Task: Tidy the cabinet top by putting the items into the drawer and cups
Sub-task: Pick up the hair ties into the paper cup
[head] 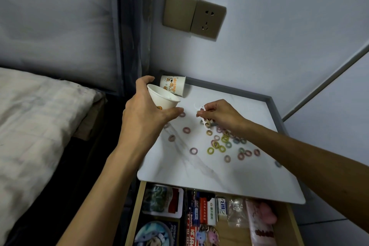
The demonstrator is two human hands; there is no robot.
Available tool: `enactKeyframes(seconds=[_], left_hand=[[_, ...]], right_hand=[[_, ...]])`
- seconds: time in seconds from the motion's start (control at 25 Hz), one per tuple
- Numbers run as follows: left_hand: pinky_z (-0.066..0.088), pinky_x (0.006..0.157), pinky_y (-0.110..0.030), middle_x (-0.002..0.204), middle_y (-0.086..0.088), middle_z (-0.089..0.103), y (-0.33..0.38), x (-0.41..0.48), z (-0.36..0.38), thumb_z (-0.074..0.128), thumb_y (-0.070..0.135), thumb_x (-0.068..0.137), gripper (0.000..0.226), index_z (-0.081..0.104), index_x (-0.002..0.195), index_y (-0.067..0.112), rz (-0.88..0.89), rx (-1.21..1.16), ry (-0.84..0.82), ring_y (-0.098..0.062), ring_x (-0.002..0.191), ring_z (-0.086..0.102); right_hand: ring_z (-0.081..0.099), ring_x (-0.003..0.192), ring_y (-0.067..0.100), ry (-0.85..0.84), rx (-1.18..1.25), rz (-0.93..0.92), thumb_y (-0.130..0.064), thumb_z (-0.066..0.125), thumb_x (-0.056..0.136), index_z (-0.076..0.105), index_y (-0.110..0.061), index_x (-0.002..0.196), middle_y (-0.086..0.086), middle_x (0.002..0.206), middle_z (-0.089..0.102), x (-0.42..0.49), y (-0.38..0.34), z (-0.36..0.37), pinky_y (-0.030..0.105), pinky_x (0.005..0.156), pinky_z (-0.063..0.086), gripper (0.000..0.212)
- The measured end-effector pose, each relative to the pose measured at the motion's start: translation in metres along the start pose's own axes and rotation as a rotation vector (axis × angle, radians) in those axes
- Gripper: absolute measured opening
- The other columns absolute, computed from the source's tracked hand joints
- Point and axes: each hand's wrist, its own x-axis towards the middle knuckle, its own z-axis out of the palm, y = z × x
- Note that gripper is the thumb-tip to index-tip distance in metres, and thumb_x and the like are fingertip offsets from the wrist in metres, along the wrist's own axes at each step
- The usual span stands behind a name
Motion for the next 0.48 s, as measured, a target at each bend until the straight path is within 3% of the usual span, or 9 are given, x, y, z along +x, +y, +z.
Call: enactKeyframes(seconds=[0.08, 0.2, 0.36, 0.48], left_hand=[[0.047, 0.077, -0.023, 0.128, -0.003, 0.057, 0.0010, -0.0002, 0.0010, 0.088, 0.033, 0.065, 0.091, 0.036, 0.140, 0.027, 0.004, 0.002, 0.001, -0.017, 0.101, 0.055], [0.047, 0.078, -0.022, 0.129, -0.003, 0.056, 0.0009, -0.0005, 0.0017, 0.088, 0.032, 0.066, 0.091, 0.036, 0.140, 0.026, 0.007, 0.011, 0.000, -0.015, 0.101, 0.054], [0.042, 0.068, -0.014, 0.126, -0.001, 0.057, 0.0002, -0.0003, 0.0007, 0.088, 0.033, 0.066, 0.091, 0.036, 0.140, 0.026, -0.001, 0.010, -0.001, -0.014, 0.097, 0.054], [0.046, 0.077, -0.022, 0.126, -0.002, 0.057, 0.0009, -0.0001, 0.0013, 0.088, 0.033, 0.065, 0.091, 0.037, 0.140, 0.026, 0.006, 0.013, 0.003, -0.015, 0.098, 0.054]], right_hand=[[0.056, 0.058, 0.010, -0.011, 0.000, 0.007, -0.028, 0.071, 0.086, 0.072, -0.002, 0.078, 0.006, 0.068, 0.069, -0.0022, -0.0010, 0.0012, 0.025, 0.063, 0.045, 0.027], [0.062, 0.057, 0.002, -0.036, 0.000, 0.018, -0.023, 0.071, 0.087, 0.076, -0.009, 0.079, 0.000, 0.070, 0.073, -0.0042, -0.0017, 0.0030, 0.014, 0.059, 0.047, 0.017], [0.064, 0.060, 0.002, -0.024, -0.046, 0.031, -0.025, 0.067, 0.091, 0.076, -0.007, 0.084, 0.000, 0.075, 0.075, -0.0024, -0.0016, 0.0053, 0.016, 0.062, 0.047, 0.022], [0.064, 0.059, 0.000, -0.025, -0.036, 0.003, -0.024, 0.061, 0.094, 0.071, -0.003, 0.085, 0.005, 0.078, 0.075, -0.0043, -0.0008, 0.0073, 0.012, 0.060, 0.046, 0.025]])
